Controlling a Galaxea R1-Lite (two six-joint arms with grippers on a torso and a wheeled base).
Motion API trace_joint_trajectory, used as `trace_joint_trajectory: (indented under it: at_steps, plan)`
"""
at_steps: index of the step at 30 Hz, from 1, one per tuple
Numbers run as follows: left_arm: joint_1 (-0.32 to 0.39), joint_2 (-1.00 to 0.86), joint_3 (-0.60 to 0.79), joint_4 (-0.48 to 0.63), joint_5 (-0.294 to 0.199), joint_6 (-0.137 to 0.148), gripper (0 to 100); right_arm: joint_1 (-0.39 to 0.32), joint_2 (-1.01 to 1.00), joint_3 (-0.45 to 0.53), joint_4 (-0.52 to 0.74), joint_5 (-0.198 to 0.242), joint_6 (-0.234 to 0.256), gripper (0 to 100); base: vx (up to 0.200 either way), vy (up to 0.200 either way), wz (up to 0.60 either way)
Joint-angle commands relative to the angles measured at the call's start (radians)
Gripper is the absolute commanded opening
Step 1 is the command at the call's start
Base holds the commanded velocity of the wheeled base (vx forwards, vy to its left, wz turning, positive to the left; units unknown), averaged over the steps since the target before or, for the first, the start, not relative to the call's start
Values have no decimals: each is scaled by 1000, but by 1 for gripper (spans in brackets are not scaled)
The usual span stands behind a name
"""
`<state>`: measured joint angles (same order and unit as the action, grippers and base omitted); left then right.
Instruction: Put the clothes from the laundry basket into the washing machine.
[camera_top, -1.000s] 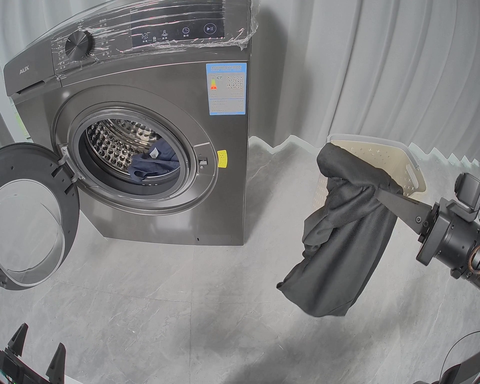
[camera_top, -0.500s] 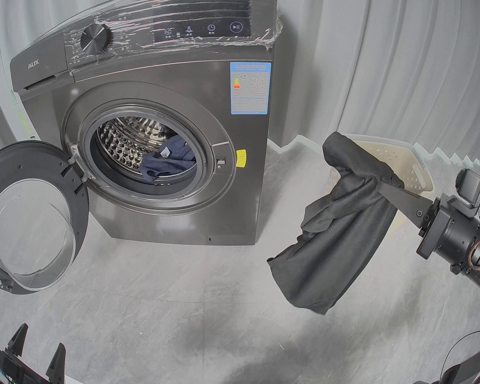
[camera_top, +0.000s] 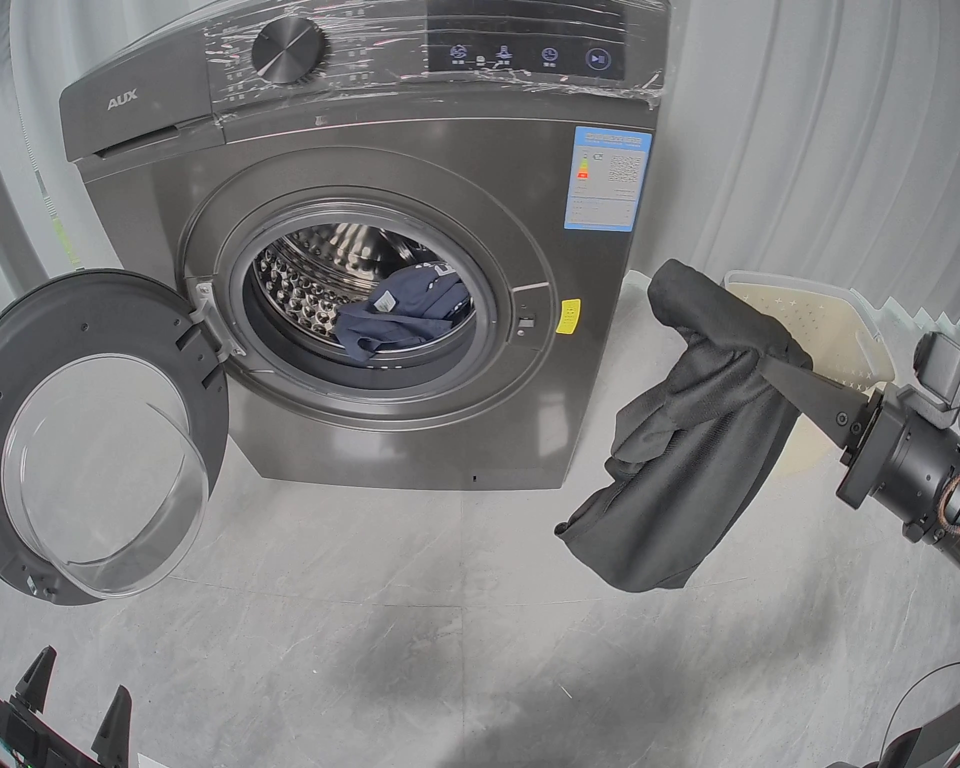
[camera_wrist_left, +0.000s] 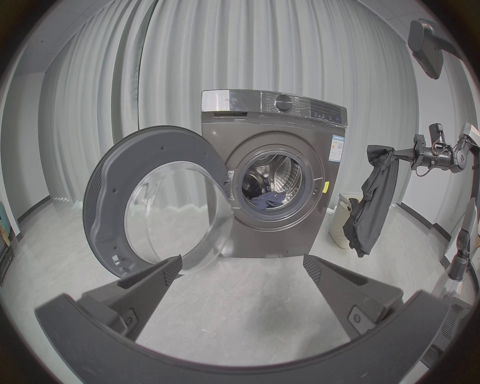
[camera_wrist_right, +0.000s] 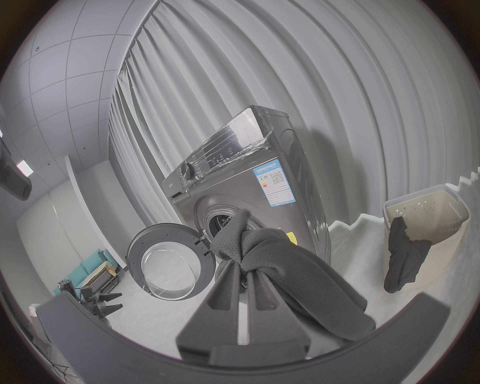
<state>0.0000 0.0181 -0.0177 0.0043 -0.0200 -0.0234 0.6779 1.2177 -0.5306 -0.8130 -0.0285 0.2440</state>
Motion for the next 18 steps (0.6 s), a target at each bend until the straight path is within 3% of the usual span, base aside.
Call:
trace_joint_trajectory:
  at_steps: [1, 7, 18]
  plan:
    - [0, -17, 15, -1, 2, 0, 100, -1, 0, -3, 0, -1, 4, 0, 0, 200, 0]
    - [0, -17, 15, -1, 0, -1, 100, -1, 2, -2, 2, 1, 6, 0, 0, 200, 0]
    - [0, -17, 15, -1, 2, -1, 100, -1, 6, 3, 2, 1, 8, 0, 0, 0, 0]
